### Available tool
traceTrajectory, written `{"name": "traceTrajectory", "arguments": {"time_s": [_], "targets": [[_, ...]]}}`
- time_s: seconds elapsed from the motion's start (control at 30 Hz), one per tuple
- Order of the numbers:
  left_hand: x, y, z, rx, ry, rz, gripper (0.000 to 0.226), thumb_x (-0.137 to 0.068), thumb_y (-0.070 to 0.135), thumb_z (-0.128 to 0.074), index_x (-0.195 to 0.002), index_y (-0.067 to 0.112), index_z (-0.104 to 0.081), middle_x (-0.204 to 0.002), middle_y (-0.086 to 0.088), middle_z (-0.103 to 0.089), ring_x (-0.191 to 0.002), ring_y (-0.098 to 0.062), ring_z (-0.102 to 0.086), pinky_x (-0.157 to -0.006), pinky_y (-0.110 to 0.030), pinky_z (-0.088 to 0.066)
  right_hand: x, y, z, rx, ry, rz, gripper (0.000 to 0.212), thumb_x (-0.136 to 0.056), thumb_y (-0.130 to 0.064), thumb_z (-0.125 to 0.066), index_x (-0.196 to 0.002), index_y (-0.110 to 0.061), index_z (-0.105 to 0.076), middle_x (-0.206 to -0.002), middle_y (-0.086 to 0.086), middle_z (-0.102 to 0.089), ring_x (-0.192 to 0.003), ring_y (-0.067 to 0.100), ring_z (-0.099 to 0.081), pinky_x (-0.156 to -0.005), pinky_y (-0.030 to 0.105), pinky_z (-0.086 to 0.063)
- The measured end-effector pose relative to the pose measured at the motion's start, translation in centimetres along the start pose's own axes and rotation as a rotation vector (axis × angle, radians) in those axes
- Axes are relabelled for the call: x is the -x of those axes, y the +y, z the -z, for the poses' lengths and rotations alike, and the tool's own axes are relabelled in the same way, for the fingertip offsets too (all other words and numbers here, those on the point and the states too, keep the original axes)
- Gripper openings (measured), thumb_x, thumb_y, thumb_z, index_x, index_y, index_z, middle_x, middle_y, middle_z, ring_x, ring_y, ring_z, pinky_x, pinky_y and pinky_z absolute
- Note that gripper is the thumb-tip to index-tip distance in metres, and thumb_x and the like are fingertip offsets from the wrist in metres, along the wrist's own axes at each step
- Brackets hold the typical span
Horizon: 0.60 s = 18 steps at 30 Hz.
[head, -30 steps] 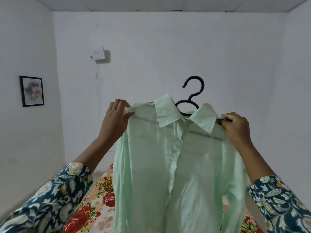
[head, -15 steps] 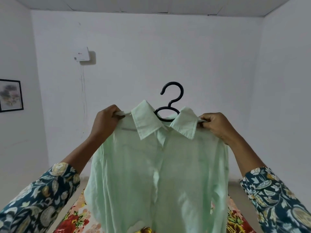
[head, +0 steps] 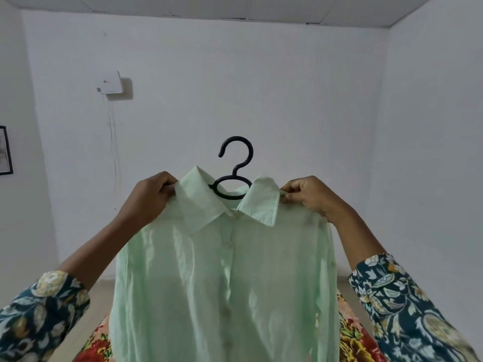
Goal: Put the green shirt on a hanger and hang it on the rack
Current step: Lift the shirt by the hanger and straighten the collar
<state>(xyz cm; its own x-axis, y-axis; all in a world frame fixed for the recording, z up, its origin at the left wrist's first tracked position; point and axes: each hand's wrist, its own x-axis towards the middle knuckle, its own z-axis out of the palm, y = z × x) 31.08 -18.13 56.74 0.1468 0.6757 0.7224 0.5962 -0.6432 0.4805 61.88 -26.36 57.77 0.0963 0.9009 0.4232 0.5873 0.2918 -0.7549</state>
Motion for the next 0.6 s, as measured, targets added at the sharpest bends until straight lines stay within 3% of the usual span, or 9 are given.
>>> {"name": "traceTrajectory", "arguments": {"time_s": [0.1, 0.2, 0.27, 0.37, 0.47, 0.6], "targets": [[-0.6, 0.2, 0.6, -0.1, -0.215, 0.032, 0.006, -0.087, 0.005, -0.057, -0.085, 0.01, -0.059, -0.073, 0.0, -0.057, -0.065, -0.016, -0.051, -0.056, -0.02, -0.038, -0.2, 0.1, -1.0, 0.045, 0.163, 0.073, 0.01, -0.076, 0.004, -0.068, -0.079, -0.005, -0.072, -0.078, 0.009, -0.068, -0.074, 0.014, -0.059, -0.076, 0.028, -0.048], [-0.8, 0.0, 0.6, -0.248, -0.373, 0.059, 0.017, -0.082, -0.002, -0.052, -0.068, 0.007, -0.058, -0.066, -0.003, -0.055, -0.062, -0.019, -0.048, -0.053, -0.024, -0.035, -0.1, 0.2, -2.0, 0.109, 0.237, 0.133, 0.009, -0.075, 0.006, -0.065, -0.079, -0.001, -0.07, -0.069, -0.002, -0.063, -0.067, 0.01, -0.054, -0.069, 0.024, -0.043], [-0.4, -0.2, 0.3, -0.211, -0.269, 0.068, 0.018, -0.078, -0.008, -0.046, -0.065, -0.001, -0.055, -0.064, -0.009, -0.051, -0.062, -0.022, -0.043, -0.053, -0.027, -0.03, 0.1, 0.1, -2.2, 0.113, 0.208, 0.119, 0.008, -0.076, 0.002, -0.068, -0.08, -0.005, -0.067, -0.069, -0.005, -0.061, -0.068, 0.01, -0.053, -0.07, 0.024, -0.043], [0.3, -0.5, 0.1, -0.256, -0.092, 0.012, 0.026, -0.078, -0.007, -0.045, -0.057, 0.007, -0.043, -0.057, -0.008, -0.044, -0.06, -0.026, -0.037, -0.052, -0.028, -0.025, 0.6, -0.2, -1.4, -0.061, 0.014, -0.004, 0.021, -0.078, -0.016, -0.073, -0.096, -0.007, -0.066, -0.086, -0.001, -0.066, -0.083, 0.012, -0.06, -0.084, 0.027, -0.048], [0.5, -0.6, 0.2, -0.308, -0.003, -0.035, 0.018, -0.079, -0.006, -0.044, -0.065, 0.002, -0.05, -0.06, -0.01, -0.048, -0.061, -0.029, -0.04, -0.052, -0.029, -0.026, 0.5, -1.1, -0.7, -0.201, -0.095, -0.056, 0.027, -0.083, -0.033, -0.066, -0.106, -0.018, -0.066, -0.102, -0.003, -0.068, -0.1, 0.013, -0.062, -0.097, 0.031, -0.047], [0.6, -0.4, 0.0, -0.303, 0.026, -0.05, 0.026, -0.079, -0.006, -0.043, -0.059, 0.011, -0.041, -0.054, -0.005, -0.042, -0.061, -0.029, -0.036, -0.05, -0.026, -0.024, 0.2, -2.5, -0.8, -0.161, -0.158, -0.027, 0.026, -0.082, -0.017, -0.069, -0.107, -0.012, -0.067, -0.1, 0.005, -0.07, -0.09, 0.016, -0.066, -0.087, 0.028, -0.053]]}}
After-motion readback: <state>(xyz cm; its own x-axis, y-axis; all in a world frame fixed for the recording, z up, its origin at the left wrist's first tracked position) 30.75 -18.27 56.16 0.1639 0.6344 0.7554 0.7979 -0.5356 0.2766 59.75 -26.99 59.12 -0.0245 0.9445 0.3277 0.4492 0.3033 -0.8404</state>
